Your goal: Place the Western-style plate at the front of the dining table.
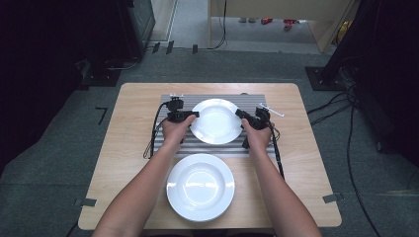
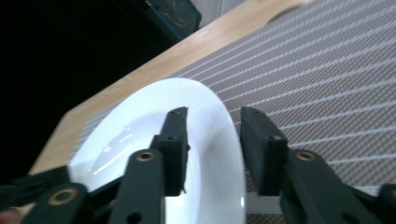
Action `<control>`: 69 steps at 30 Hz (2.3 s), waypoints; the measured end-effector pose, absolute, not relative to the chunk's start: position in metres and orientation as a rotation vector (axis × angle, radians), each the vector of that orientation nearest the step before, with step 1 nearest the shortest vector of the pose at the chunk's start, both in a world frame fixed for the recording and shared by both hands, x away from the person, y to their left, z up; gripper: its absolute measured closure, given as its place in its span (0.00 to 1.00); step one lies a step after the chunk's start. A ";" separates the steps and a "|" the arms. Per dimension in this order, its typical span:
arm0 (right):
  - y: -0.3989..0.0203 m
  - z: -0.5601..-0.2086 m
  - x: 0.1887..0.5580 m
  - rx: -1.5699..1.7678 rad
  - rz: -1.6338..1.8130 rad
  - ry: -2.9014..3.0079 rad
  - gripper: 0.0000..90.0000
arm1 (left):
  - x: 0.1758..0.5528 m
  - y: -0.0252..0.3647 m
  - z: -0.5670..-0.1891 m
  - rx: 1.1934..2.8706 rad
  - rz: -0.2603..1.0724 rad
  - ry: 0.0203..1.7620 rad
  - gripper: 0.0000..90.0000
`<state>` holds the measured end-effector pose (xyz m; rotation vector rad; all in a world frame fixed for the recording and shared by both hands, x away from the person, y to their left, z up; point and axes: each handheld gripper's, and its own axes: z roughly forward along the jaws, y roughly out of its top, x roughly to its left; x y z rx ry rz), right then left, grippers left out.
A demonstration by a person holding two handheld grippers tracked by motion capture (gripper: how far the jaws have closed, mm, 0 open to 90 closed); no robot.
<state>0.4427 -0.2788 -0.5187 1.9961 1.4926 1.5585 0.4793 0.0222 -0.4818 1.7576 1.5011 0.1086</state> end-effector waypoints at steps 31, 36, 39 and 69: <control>-0.301 -0.451 0.363 1.642 1.289 1.791 0.30 | 0.396 0.059 -0.427 1.775 0.260 1.311 0.11; -0.308 -0.451 0.351 1.646 1.280 1.797 0.30 | 0.382 0.068 -0.427 1.771 0.266 1.305 0.11; -0.313 -0.452 0.343 1.647 1.276 1.798 0.30 | 0.374 0.074 -0.427 1.758 0.266 1.308 0.11; -0.360 -0.463 0.273 1.654 1.272 1.786 0.29 | 0.304 0.132 -0.443 1.695 0.276 1.350 0.11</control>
